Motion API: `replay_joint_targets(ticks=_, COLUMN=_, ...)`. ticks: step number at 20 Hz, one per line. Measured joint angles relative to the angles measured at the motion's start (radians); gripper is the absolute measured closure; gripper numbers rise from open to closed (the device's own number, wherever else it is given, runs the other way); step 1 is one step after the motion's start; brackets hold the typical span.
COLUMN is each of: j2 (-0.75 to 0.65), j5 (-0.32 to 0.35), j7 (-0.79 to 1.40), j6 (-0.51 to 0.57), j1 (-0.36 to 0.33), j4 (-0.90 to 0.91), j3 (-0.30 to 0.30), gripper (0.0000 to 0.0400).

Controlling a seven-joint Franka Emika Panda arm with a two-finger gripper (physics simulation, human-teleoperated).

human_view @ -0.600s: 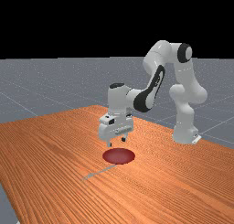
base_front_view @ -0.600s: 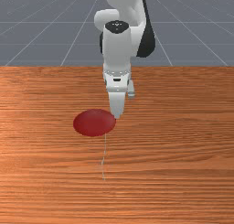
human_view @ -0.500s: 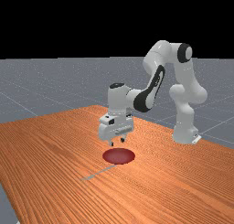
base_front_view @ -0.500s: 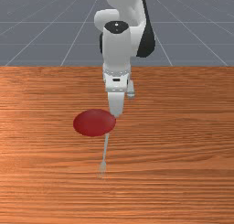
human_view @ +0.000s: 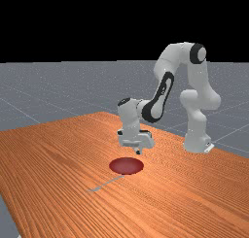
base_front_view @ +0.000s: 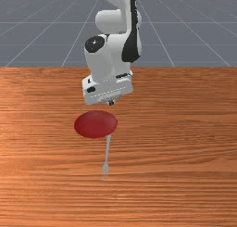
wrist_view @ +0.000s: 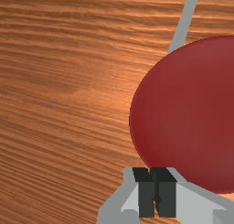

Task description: Put the fork on the plate

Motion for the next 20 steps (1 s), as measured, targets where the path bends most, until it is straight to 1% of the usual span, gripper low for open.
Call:
replay_joint_targets(ticks=1, j2=0.002, j5=0.031, j7=0.058, j6=-0.012, j1=-0.004, j4=0.003, j3=-0.006, gripper=0.0393)
replay_joint_targets(ticks=3, j2=0.004, j5=0.064, j7=0.112, j6=-0.022, j1=-0.009, j4=0.006, j3=-0.011, gripper=0.0397)
replay_joint_targets(ticks=9, j2=0.005, j5=0.085, j7=0.149, j6=-0.025, j1=-0.011, j4=0.013, j3=-0.015, gripper=0.0400)
replay_joint_targets(ticks=11, j2=0.011, j5=0.090, j7=0.154, j6=-0.033, j1=-0.017, j4=0.073, j3=-0.017, gripper=0.0400)
replay_joint_targets(ticks=12, j2=0.022, j5=0.095, j7=0.159, j6=-0.029, j1=-0.019, j4=0.120, j3=-0.017, gripper=0.0243)
replay_joint_targets(ticks=13, j2=0.043, j5=0.099, j7=0.170, j6=-0.025, j1=-0.020, j4=0.167, j3=-0.017, gripper=0.0148)
replay_joint_targets(ticks=14, j2=0.070, j5=0.104, j7=0.180, j6=-0.017, j1=-0.022, j4=0.216, j3=-0.017, gripper=0.0090)
replay_joint_targets(ticks=15, j2=0.099, j5=0.108, j7=0.184, j6=-0.004, j1=-0.023, j4=0.264, j3=-0.015, gripper=0.0054)
replay_joint_targets(ticks=16, j2=0.139, j5=0.114, j7=0.191, j6=0.017, j1=-0.025, j4=0.310, j3=-0.014, gripper=0.0033)
replay_joint_targets(ticks=17, j2=0.182, j5=0.120, j7=0.198, j6=0.042, j1=-0.026, j4=0.342, j3=-0.013, gripper=0.0020)
replay_joint_targets(ticks=19, j2=0.270, j5=0.136, j7=0.204, j6=0.134, j1=-0.026, j4=0.377, j3=-0.008, gripper=0.0007)
replay_joint_targets(ticks=20, j2=0.302, j5=0.148, j7=0.202, j6=0.196, j1=-0.026, j4=0.381, j3=-0.005, gripper=0.0004)
